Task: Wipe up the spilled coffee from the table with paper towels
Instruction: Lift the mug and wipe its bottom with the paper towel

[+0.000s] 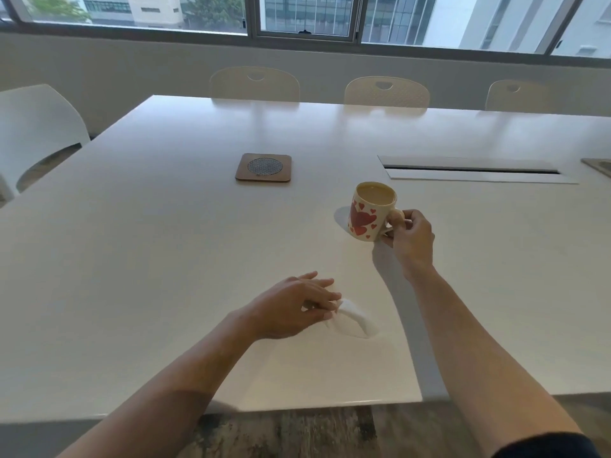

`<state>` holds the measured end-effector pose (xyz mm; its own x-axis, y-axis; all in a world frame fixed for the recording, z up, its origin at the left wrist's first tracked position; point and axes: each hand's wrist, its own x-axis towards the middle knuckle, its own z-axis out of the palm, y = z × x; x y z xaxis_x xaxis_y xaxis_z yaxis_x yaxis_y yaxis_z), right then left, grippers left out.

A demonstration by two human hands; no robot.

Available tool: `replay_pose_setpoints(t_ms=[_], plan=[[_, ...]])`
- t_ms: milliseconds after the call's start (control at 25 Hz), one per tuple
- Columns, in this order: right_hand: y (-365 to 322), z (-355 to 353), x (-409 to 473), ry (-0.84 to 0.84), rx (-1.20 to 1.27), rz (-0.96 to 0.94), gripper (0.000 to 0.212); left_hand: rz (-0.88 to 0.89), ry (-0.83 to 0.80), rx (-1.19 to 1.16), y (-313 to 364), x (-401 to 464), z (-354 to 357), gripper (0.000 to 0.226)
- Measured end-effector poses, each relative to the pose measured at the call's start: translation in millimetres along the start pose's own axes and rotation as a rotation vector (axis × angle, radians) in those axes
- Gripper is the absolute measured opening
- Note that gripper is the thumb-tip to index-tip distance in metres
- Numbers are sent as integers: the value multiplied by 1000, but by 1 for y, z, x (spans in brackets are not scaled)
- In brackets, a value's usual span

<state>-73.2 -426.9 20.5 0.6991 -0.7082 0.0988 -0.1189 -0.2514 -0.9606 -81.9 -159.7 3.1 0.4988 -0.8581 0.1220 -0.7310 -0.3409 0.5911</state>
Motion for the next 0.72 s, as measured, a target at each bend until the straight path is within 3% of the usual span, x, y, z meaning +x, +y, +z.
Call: replay_pose_setpoints(t_ms=[200, 280, 320, 400, 480, 560, 720], plan=[[-17, -9, -33, 82, -98, 101, 46, -25, 115, 47, -8, -14, -7, 18], [-29, -7, -68, 108, -60, 14, 36, -20, 176, 114, -11, -20, -10, 19], [-33, -2, -89, 50, -65, -48, 27, -8, 198, 147, -12, -23, -12, 22], [-40, 10, -131, -222, -145, -193, 17, 13, 238, 213, -12, -28, -18, 28], [-38, 28, -160, -529, -257, -361, 25, 3, 302, 245, -15, -39, -26, 34], [-31, 47, -179, -726, -352, -460, 38, -24, 355, 228, -25, -60, -38, 35], [-20, 74, -194, -775, -710, -580, 46, -136, 487, 205, -62, -118, -69, 31]])
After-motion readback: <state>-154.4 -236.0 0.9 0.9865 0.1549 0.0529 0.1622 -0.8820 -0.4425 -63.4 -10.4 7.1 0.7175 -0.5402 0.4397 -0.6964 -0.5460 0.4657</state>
